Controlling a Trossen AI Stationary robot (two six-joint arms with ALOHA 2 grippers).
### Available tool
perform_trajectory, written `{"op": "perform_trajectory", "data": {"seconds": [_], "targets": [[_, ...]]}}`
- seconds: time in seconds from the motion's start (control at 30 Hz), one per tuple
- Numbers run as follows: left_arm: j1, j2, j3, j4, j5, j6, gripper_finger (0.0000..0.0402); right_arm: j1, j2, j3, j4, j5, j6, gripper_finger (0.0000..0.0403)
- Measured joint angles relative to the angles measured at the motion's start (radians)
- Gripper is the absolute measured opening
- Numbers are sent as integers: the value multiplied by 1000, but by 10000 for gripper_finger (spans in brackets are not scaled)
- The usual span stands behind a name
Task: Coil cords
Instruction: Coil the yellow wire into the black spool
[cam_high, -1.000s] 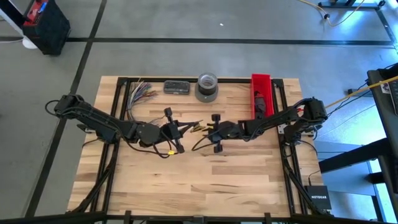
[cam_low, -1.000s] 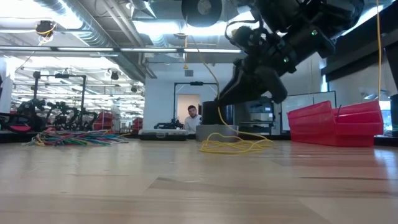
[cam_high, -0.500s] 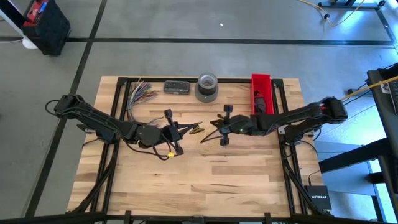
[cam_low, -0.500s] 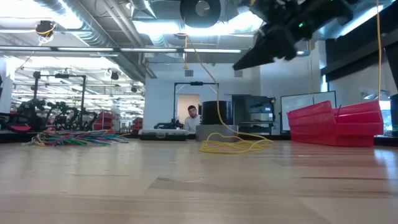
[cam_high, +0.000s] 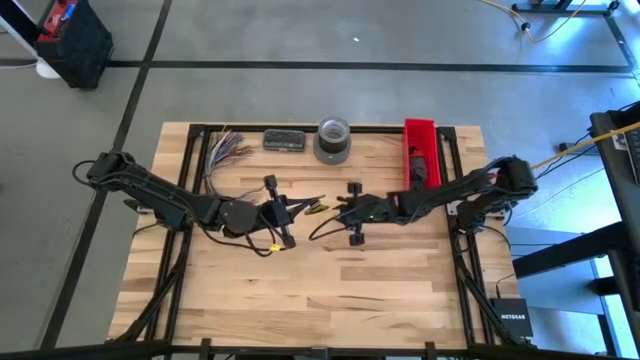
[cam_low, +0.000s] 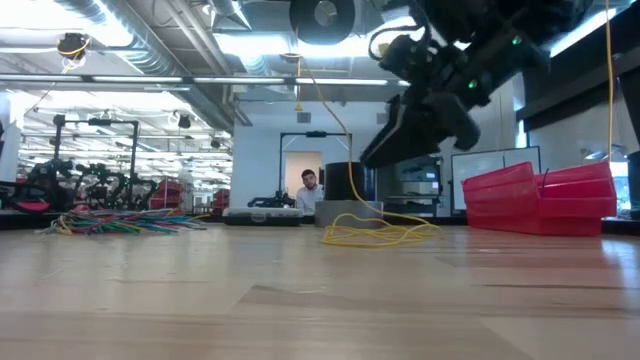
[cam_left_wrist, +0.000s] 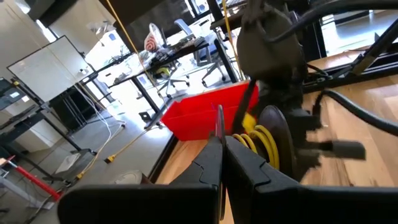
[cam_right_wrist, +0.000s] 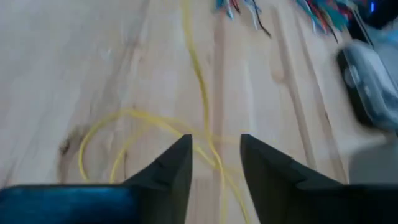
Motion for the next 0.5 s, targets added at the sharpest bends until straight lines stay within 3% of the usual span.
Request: {"op": "perform_trajectory", "data": {"seconds": [0.13,0.3,0.4,0.5], "targets": [[0,0,0,-1,0,3,1,0,47,1,105,-1,-23,166],[0,0,0,0,0,3,1,0,67,1,142,0,-50,155],[0,-1,0,0,0,4,1,0,68,1,141,0,-78,120],[0,-1,0,1,0,6,1,0,68,1,142,0,-119,53]]}}
